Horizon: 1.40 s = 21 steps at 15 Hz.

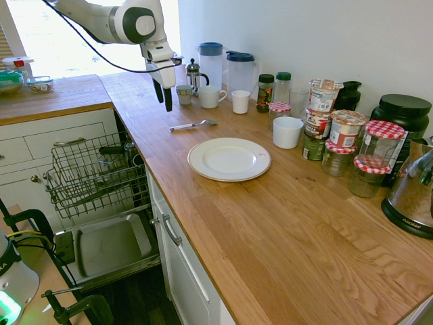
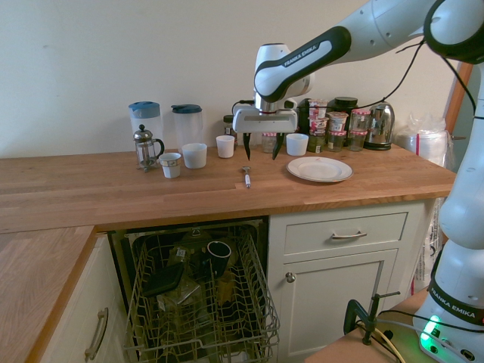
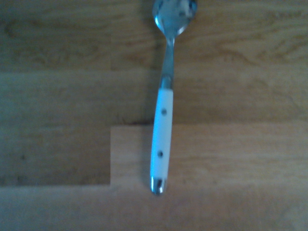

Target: Put the spoon in the dishwasher

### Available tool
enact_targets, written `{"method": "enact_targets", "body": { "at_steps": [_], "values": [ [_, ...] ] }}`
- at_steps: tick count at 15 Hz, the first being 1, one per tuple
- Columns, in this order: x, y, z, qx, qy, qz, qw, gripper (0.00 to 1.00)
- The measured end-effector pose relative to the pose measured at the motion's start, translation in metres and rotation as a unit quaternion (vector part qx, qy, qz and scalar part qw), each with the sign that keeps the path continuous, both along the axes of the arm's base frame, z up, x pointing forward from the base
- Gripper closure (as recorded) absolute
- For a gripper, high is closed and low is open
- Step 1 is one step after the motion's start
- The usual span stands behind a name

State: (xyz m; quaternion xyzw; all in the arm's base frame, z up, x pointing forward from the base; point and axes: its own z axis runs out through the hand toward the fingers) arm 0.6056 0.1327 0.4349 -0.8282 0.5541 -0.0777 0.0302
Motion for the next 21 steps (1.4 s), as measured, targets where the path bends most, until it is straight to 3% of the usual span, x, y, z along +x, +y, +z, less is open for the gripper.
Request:
{"method": "enact_targets", "body": {
  "at_steps": [8,18,19,21],
  "values": [
    [0.08,-0.006,-0.054,0.007,0.002,-0.067,0.998,0.0],
    [0.101,-0.02,-0.088,0.012,0.021,-0.091,0.996,0.0],
    [0.101,-0.021,-0.089,0.012,0.021,-0.091,0.996,1.0],
    [0.102,-0.022,-0.09,0.012,0.021,-0.093,0.995,1.0]
  ]
}}
